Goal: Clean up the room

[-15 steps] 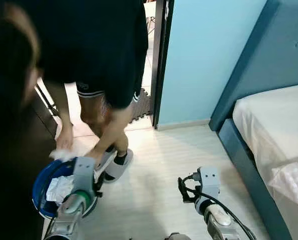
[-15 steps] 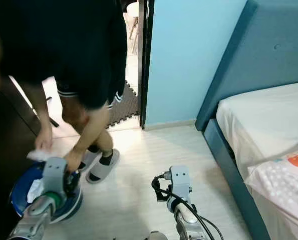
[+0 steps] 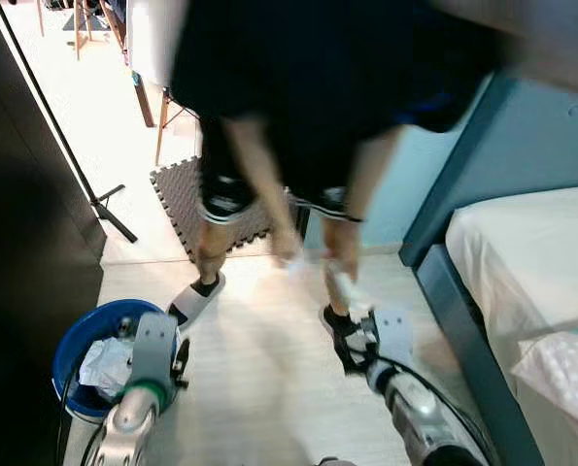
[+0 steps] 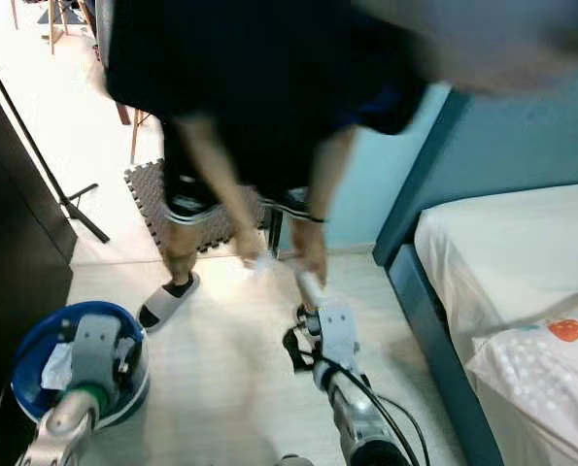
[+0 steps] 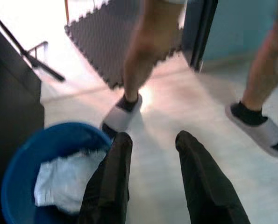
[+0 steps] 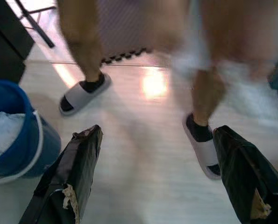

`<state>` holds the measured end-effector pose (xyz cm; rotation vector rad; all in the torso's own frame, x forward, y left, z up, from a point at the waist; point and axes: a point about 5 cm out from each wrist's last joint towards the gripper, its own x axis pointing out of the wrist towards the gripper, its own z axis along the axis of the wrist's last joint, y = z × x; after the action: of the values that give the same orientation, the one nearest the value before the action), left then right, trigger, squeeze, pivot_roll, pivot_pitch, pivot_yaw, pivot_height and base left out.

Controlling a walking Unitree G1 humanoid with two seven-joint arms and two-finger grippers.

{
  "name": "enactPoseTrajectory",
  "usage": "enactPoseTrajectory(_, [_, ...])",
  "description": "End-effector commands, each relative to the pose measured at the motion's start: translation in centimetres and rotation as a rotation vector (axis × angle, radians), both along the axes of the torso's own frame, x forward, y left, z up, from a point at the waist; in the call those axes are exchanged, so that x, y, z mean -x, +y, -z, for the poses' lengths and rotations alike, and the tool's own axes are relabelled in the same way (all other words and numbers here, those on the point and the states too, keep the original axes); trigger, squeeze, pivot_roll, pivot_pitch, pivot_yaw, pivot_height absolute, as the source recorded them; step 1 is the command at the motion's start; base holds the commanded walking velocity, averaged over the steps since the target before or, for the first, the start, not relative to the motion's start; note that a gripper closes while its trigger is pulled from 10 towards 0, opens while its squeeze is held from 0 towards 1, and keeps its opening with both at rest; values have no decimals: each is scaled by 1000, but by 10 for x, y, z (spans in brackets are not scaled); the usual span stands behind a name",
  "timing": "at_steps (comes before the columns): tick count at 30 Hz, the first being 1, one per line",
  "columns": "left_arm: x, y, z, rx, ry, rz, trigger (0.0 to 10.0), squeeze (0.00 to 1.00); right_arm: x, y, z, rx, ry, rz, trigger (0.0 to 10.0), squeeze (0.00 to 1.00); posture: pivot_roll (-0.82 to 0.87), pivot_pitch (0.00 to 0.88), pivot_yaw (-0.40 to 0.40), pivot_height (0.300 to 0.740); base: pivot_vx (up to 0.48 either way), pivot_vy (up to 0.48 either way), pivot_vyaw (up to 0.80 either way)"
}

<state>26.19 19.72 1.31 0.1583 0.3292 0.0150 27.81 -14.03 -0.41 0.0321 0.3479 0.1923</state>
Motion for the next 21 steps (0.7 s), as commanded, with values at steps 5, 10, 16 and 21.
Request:
enactPoseTrajectory(5, [4, -3, 7, -18, 47, 46, 10000, 0, 24, 2, 21, -3, 85, 11, 10000, 0, -52, 38, 11, 740, 0, 0, 0])
enactPoseTrajectory(10, [4, -3, 6, -12, 46, 42, 10000, 0, 26, 2, 23, -7, 87, 12, 10000, 0, -70, 40, 16, 740, 0, 0, 0])
enactPoseTrajectory(16, [0, -6, 7, -2, 52, 36, 10000, 0, 24, -3, 22, 7, 87, 7, 10000, 0, -73, 35, 11, 740, 0, 0, 0])
enactPoseTrajectory(21, [0, -7, 7, 10, 56, 37, 10000, 0, 21, -7, 19, 5, 77, 14, 10000, 0, -77, 33, 14, 740, 0, 0, 0])
